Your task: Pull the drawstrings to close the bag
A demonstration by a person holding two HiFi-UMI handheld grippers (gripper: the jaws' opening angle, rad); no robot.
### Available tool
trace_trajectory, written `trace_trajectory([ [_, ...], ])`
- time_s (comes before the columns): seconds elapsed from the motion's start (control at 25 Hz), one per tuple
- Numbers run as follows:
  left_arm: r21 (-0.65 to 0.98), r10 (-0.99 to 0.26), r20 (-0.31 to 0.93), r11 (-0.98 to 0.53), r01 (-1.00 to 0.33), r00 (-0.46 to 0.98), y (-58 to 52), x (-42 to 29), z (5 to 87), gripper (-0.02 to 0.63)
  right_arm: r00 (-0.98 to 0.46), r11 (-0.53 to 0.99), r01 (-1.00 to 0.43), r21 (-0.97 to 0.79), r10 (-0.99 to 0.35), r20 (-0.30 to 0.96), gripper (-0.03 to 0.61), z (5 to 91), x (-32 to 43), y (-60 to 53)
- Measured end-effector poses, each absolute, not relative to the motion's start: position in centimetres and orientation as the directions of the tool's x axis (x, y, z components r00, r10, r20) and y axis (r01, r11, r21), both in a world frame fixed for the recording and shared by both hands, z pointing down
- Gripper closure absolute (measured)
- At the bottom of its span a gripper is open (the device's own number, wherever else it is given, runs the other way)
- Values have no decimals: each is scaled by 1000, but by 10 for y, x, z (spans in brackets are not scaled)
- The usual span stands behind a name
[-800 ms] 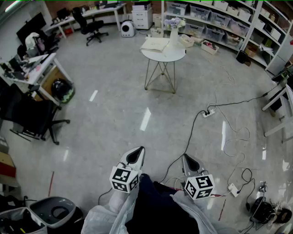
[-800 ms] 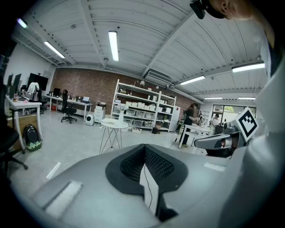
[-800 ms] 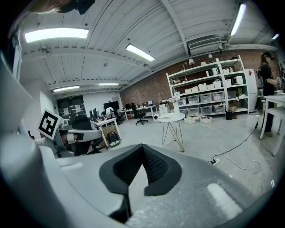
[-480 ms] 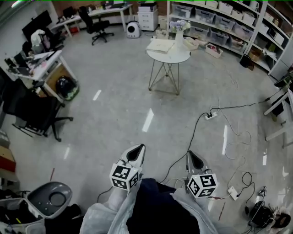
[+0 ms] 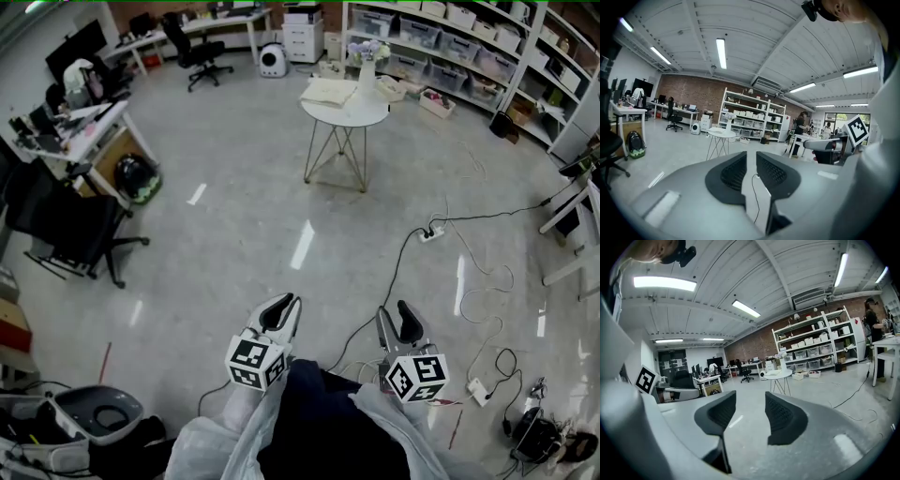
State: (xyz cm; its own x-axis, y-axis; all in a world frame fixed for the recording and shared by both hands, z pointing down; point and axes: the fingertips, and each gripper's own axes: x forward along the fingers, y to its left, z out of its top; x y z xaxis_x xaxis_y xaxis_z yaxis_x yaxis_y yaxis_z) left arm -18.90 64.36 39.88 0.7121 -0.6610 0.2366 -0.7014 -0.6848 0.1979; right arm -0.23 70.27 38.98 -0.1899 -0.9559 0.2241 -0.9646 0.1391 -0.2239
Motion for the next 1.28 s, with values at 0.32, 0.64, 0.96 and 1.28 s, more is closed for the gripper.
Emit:
trace_trajectory([
  [0.32,234,-673,220,-666,-708,706,652,-198,400,346,-212,159,-961,-224,-948,236,365,399,-7,714],
  [0.64,269,-684,210,-646,-714,699,647,-200,410,364,-229,172,-958,-228,-941,251,365,408,-3,708],
  [0.96,285,-692,210,-632,-721,690,597,-190,408,365,-232,170,-958,-232,-933,274,365,410,9,667],
  [1.28,292,-688,189,-642,-709,701,517,-179,393,366,-224,167,-961,-219,-936,270,365,395,19,588],
])
